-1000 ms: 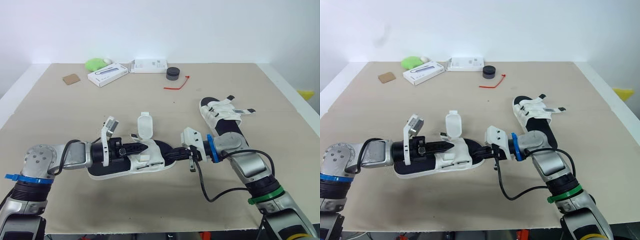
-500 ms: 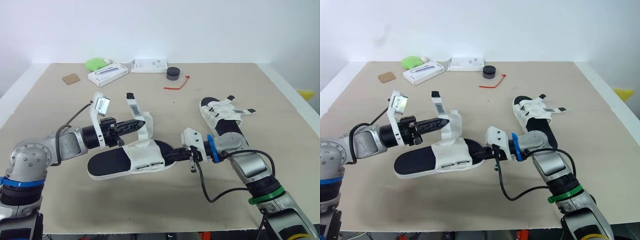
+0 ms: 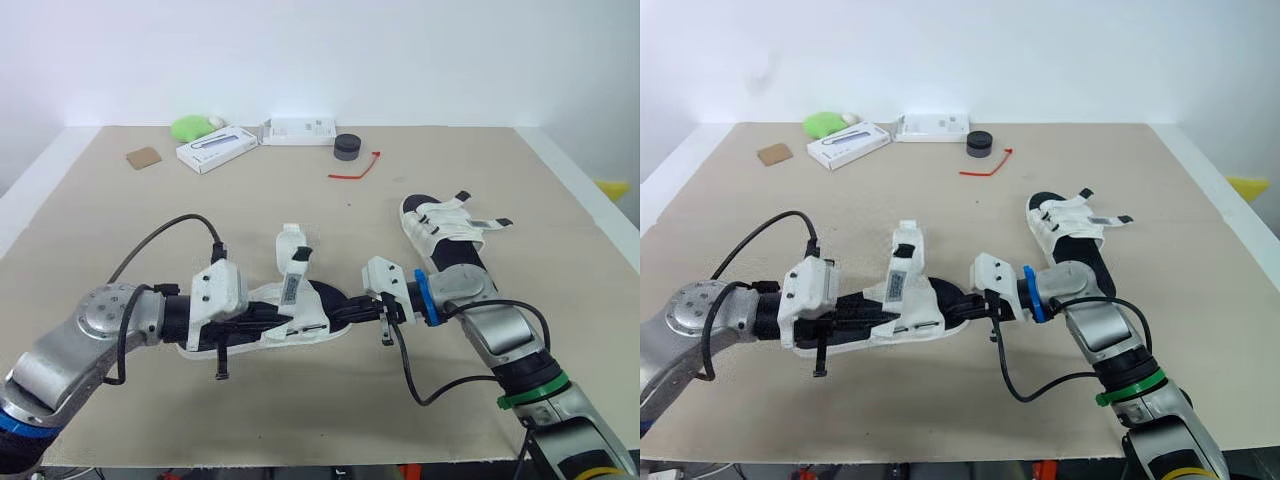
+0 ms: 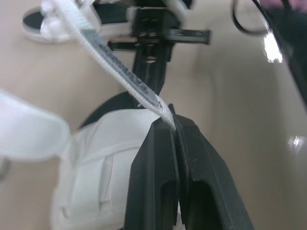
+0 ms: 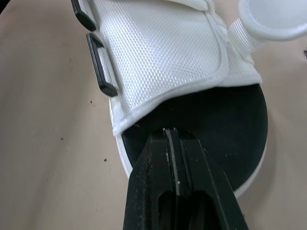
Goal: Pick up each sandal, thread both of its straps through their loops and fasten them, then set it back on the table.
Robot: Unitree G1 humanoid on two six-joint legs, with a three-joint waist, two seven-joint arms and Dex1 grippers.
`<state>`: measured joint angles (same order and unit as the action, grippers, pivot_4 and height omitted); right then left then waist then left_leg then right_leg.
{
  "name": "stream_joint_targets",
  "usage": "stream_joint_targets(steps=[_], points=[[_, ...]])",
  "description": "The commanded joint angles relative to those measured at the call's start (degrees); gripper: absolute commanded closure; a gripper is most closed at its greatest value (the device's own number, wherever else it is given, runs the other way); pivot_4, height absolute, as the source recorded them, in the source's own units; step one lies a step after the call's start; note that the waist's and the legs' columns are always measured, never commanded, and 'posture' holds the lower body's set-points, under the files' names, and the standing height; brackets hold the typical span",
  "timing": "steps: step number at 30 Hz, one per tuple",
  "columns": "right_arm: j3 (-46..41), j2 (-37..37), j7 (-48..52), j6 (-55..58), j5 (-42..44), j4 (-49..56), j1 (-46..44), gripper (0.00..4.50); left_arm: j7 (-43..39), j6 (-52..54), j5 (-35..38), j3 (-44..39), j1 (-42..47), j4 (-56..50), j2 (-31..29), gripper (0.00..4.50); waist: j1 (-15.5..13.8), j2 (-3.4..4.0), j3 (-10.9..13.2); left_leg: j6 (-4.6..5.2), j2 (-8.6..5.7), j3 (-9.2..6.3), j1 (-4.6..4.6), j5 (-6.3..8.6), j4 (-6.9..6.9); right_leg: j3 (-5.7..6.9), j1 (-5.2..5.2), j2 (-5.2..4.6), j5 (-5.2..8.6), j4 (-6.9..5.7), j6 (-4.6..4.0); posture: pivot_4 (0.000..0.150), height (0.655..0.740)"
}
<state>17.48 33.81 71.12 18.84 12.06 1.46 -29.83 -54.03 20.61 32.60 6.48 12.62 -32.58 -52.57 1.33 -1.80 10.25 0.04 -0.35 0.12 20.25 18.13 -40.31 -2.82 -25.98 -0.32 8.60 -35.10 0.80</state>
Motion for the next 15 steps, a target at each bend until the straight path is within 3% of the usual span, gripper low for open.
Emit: stream_joint_targets(steps=[1, 5, 15], points=[[-0.2, -0.2, 0.2, -0.6, 0.3, 1.2, -0.9, 4.50, -3.2, -13.2, -9.7, 0.4, 0.1, 1.2, 1.1, 4.41, 0.0, 0.00, 0.0, 0.00, 0.00, 0.02, 0.00, 0.00, 0.00, -0.01, 0.00, 0.00, -0.01, 0.01, 0.02, 0.150, 0.7400], [0.0, -0.4, 0.2, -0.4, 0.4, 1.5, -0.8, 4.50, -4.8, -28.9, -18.9, 0.6, 0.5, 4.4, 3.1, 4.41, 0.0, 0.00, 0.0, 0.04, 0.04, 0.03, 0.00, 0.03, 0.00, -0.02, -0.01, 0.01, -0.13, 0.01, 0.21, 0.150, 0.7400], [0.4, -0.9, 0.3, -0.5, 0.3, 1.3, -1.0, 4.50, -1.4, -59.5, -33.7, 0.2, -1.4, 11.1, 6.0, 4.41, 0.0, 0.00, 0.0, 0.19, 0.13, 0.03, 0.00, 0.11, 0.00, -0.04, -0.01, -0.07, -0.15, 0.02, 0.23, 0.150, 0.7400]])
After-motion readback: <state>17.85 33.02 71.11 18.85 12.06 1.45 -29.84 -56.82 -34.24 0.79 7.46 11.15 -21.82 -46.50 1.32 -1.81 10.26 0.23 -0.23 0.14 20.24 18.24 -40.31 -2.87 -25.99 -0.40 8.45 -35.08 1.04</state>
